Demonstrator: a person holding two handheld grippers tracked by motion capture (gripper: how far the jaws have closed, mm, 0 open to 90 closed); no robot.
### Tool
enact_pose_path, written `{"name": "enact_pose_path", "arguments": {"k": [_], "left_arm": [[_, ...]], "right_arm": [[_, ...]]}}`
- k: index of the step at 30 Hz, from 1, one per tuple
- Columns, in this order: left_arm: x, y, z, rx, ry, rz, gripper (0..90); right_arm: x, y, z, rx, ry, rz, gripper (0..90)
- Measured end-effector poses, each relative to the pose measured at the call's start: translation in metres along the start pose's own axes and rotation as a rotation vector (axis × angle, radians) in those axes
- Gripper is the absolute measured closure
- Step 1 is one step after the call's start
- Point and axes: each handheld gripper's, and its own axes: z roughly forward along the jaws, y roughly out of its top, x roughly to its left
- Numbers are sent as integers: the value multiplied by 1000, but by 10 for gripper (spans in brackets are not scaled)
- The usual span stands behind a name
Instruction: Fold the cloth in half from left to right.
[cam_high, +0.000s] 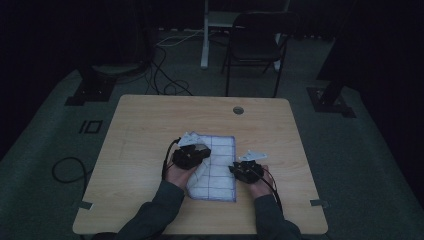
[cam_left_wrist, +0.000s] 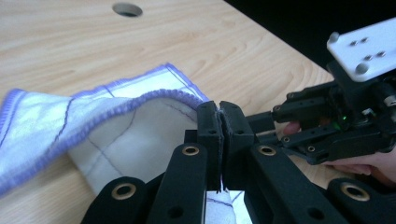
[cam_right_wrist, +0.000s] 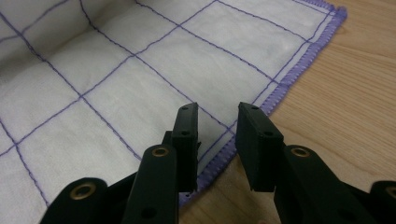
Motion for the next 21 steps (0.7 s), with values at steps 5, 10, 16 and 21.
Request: {"name": "enact_pose_path", "arguments": {"k": [5, 10, 16, 21], "left_arm": [[-6, -1, 15, 37, -8, 18, 887], [-11, -1, 31, 78, -18, 29, 887], [-14, -9, 50, 134, -23, 32, 885], [-14, -14, 53, 170, -38, 37, 811]], "right_arm": [[0, 0, 0, 0, 3, 5, 698], [-1, 0, 0, 1, 5, 0, 698], [-1, 0, 0, -1, 10, 0, 698], [-1, -1, 0, -2, 11, -2, 699]]}}
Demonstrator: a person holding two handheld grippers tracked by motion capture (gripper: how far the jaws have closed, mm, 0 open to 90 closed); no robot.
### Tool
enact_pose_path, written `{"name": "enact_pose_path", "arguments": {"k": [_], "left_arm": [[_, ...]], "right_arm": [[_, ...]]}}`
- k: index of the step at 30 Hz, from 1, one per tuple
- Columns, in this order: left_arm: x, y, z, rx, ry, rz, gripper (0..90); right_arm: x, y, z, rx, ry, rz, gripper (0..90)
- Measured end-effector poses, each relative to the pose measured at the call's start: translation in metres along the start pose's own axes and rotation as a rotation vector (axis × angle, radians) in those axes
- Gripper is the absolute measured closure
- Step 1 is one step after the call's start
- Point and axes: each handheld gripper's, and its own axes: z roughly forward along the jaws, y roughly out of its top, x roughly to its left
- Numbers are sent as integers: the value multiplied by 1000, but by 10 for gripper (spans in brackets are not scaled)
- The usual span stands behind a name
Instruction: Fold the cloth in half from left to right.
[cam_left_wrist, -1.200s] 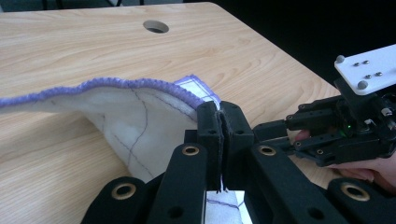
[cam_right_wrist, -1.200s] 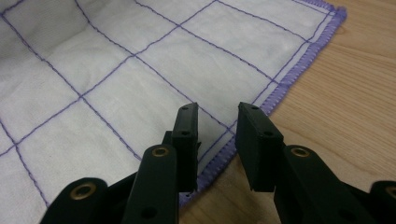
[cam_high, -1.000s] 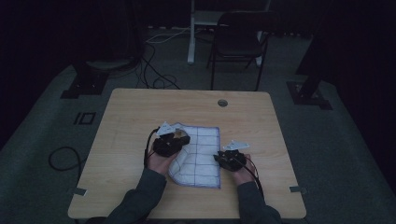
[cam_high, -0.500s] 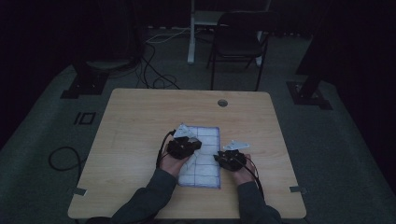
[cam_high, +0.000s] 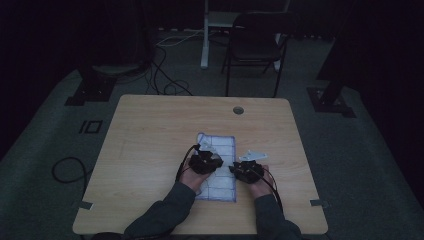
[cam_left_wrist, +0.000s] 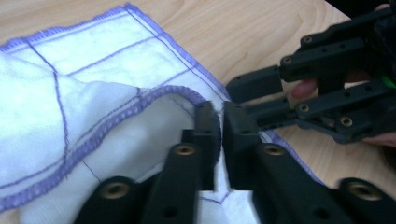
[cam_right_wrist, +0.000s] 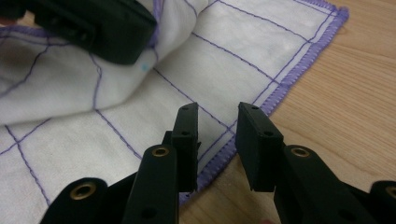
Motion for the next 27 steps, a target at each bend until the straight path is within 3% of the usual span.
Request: {"name": "enact_pose_path", "arguments": {"k": [2, 5, 8, 15, 20, 22, 24, 27], "left_arm": [[-2, 0, -7, -13, -27, 9, 769], [-6, 0, -28, -52, -27, 38, 738], [-3, -4, -45, -69, 17, 41, 733], [22, -28, -73, -96, 148, -26, 764], [39, -48, -79, -74, 192, -87, 897], [43, -56, -79, -54, 195, -101, 900], [42, -65, -77, -29, 171, -105, 900], [32, -70, -71, -4, 124, -71, 900]], "right_arm": [[0, 0, 0, 0, 0, -2, 699], [0, 0, 0, -2, 1, 1, 699], [0, 0, 0, -1, -1, -1, 699], [0, 0, 0, -3, -1, 3, 700], [0, -1, 0, -3, -2, 4, 699], [0, -1, 0, -3, -2, 5, 699], [0, -1, 0, -3, -2, 4, 699], [0, -1, 0, -3, -2, 4, 699]]}}
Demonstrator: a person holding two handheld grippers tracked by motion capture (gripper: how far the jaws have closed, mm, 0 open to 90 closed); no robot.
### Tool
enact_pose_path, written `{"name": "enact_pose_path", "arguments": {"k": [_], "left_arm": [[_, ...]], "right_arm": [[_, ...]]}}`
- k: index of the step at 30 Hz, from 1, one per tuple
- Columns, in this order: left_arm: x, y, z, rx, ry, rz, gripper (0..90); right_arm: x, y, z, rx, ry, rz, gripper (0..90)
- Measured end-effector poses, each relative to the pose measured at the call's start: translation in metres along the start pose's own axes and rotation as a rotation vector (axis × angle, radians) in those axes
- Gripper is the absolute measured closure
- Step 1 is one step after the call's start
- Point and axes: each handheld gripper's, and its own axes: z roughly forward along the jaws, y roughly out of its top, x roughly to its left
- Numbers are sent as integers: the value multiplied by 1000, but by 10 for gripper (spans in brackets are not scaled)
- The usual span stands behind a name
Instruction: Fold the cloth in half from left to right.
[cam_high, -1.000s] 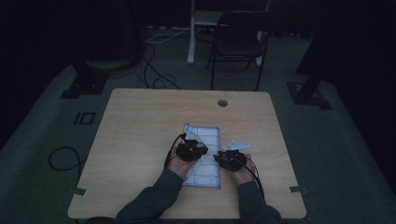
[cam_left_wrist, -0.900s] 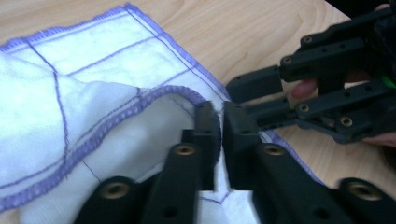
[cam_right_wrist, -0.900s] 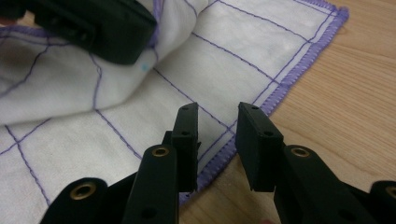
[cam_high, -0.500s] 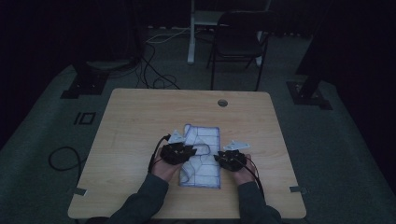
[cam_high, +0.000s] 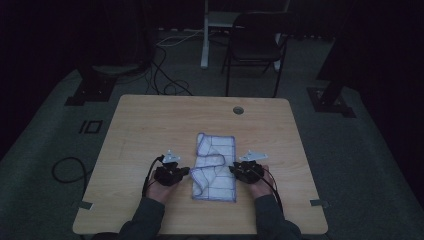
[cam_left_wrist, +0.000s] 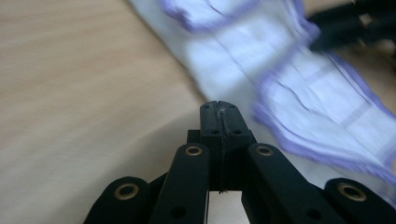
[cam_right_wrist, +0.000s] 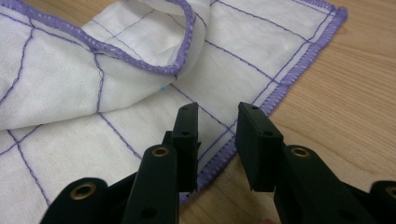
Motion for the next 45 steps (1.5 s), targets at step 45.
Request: {"name": "enact_pose_path", "arguments": {"k": [45], "left_arm": [[-45, 3, 37, 30, -80, 112, 785]], "right_arm": [[-10, 28, -2, 56, 45, 98, 885]]}}
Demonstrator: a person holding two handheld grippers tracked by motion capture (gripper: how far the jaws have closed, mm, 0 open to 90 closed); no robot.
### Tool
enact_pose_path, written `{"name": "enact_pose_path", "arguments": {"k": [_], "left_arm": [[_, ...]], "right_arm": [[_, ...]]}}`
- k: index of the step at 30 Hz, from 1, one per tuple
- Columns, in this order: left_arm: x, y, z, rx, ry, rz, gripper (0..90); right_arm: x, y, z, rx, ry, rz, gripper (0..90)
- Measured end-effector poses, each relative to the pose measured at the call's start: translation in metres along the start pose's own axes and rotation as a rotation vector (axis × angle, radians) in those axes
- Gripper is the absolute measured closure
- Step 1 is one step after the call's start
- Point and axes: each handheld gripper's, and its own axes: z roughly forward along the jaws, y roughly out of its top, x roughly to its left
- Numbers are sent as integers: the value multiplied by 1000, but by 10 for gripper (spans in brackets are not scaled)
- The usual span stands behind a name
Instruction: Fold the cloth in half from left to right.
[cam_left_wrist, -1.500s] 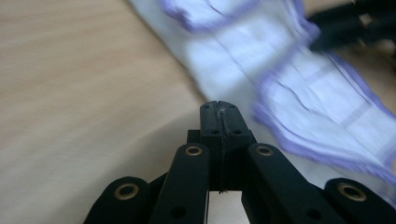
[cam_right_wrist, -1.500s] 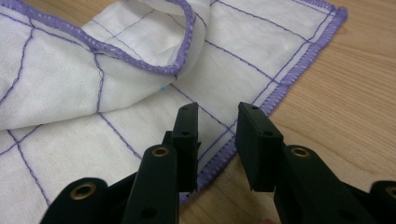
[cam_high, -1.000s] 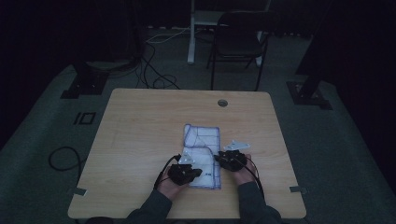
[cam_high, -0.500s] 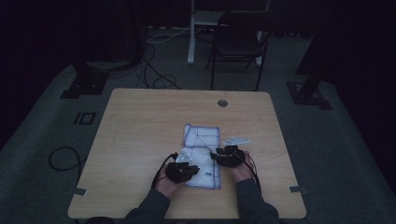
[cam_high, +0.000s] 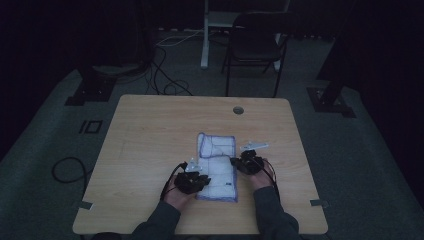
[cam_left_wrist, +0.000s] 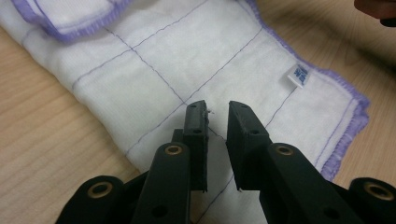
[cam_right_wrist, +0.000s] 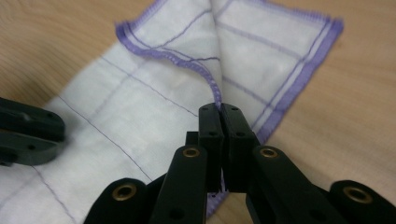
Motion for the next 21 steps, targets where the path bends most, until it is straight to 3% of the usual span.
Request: {"name": "enact_pose_path", "arguments": {"k": [3, 5, 7, 12, 17, 21], "left_arm": [[0, -1, -2, 4, 3, 6, 785], [1, -2, -4, 4, 6, 7, 784], [1, -4, -7, 1, 9, 7, 779], [4, -11, -12, -9, 7, 15, 756], [5, -16, -13, -25, 2, 27, 738], [5, -17, -12, -37, -3, 22, 720]], "right_arm": [[-1, -3, 3, 15, -23, -3, 808], [0, -1, 1, -15, -30, -7, 696], [3, 4, -3, -55, -26, -26, 646], [16, 17, -1, -114, -1, -90, 617], [29, 27, 19, -101, 28, -135, 586], [39, 33, 38, -73, 24, -162, 557]]}}
